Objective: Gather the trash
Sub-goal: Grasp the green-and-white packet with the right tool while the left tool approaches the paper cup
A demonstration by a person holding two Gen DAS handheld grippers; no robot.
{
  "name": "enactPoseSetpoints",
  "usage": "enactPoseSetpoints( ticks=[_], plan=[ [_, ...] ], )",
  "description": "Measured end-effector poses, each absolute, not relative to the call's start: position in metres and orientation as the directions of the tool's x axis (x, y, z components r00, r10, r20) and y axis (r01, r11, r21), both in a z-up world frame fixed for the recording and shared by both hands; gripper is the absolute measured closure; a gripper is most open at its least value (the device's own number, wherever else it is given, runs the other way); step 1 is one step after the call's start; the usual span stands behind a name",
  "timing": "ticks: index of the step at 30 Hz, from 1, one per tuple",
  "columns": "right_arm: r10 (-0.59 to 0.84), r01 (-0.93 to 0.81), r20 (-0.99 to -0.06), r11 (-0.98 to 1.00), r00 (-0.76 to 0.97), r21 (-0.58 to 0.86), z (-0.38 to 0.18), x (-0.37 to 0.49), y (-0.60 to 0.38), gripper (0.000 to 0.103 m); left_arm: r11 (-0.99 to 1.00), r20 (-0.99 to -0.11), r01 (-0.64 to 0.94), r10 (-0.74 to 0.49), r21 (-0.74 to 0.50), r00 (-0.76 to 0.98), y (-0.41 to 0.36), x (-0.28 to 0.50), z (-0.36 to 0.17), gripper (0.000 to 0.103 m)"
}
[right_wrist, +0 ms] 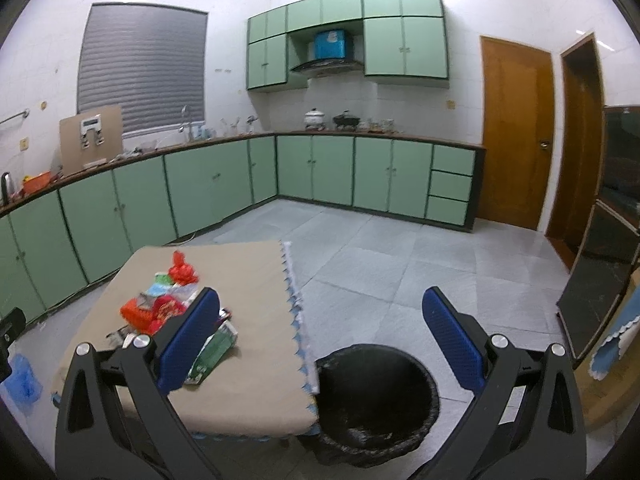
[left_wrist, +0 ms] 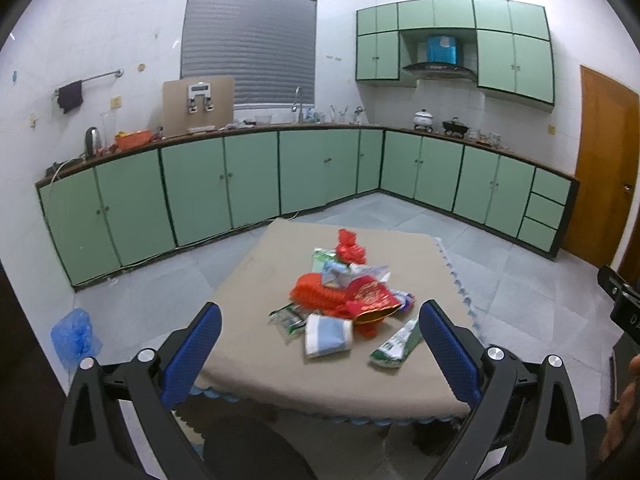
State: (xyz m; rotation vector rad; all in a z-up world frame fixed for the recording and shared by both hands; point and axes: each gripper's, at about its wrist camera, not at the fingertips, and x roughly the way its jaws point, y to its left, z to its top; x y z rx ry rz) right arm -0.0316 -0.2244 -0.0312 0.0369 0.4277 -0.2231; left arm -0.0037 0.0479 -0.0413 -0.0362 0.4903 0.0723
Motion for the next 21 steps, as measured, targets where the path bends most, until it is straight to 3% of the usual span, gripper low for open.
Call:
enactPoseSetpoints(
  ticks=[12, 21],
  plan=[
    [-0.013, 0.026, -0.548, 1.000, 0.836, 0.015, -0.144, 0.036, -0.140, 0.005, 0.993, -0.495, -0.118, 0.088, -0.029, 0.864, 0.088, 0.019, -0.083, 0.006],
    [-0.017, 0.016, -0.581, 1.000, 0.814, -0.007, -0.194, 0.077, -0.093, 0.005, 0.995, -0.535, -0.096, 0.060, -0.040, 0.843, 0.104, 0.060, -0.125, 0.006]
  ],
)
